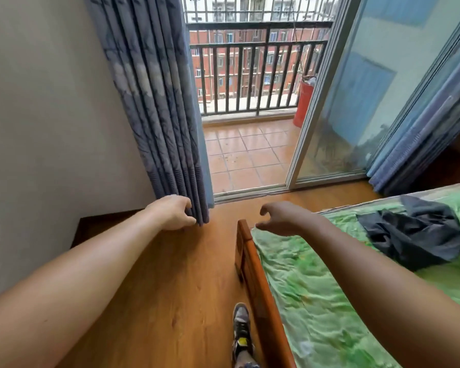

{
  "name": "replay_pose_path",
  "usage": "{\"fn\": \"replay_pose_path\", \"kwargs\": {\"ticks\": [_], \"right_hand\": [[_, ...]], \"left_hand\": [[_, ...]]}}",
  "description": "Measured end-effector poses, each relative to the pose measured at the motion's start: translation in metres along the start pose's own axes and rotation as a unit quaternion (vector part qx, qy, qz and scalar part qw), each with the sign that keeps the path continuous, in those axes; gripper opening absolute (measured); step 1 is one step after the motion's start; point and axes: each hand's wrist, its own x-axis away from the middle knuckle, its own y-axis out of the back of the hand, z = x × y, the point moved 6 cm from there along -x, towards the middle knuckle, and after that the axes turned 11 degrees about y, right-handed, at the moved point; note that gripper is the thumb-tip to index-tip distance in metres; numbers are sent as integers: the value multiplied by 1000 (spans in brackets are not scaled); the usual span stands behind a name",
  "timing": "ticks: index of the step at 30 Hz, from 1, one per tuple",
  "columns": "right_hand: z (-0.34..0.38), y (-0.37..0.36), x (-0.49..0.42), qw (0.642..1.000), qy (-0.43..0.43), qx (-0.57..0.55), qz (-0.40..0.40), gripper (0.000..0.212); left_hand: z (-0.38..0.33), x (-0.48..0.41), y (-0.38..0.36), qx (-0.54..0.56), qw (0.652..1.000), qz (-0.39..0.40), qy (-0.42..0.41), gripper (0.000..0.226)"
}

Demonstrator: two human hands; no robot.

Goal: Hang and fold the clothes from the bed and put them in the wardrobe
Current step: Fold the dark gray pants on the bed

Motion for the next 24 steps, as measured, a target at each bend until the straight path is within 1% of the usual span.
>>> {"fn": "replay_pose_path", "kwargs": {"ticks": [3, 6, 10, 13, 18, 21, 24], "right_hand": [[-43, 30, -66, 1000, -5, -7, 5, 56], [-78, 67, -123, 1000, -12, -7, 12, 55], [-111, 115, -192, 1000, -20, -5, 4, 52], [-134, 137, -237, 999, -33, -9, 7, 51], [-182, 167, -314, 997, -79, -18, -1, 54], [-214, 184, -361, 993, -115, -34, -18, 56], [-245, 206, -404, 985, -155, -68, -26, 55]], "left_hand": [[-30, -72, 22, -11, 1000, 6, -7, 43], [-57, -134, 49, -34, 999, 12, -11, 46], [-81, -213, 86, -44, 999, 5, -24, 48], [-97, -274, 108, -54, 998, 7, -33, 52], [-129, -386, 136, -60, 997, 17, -51, 60], [-152, -458, 150, -72, 993, 9, -87, 59], [-172, -530, 166, -116, 985, 15, -130, 58]]}}
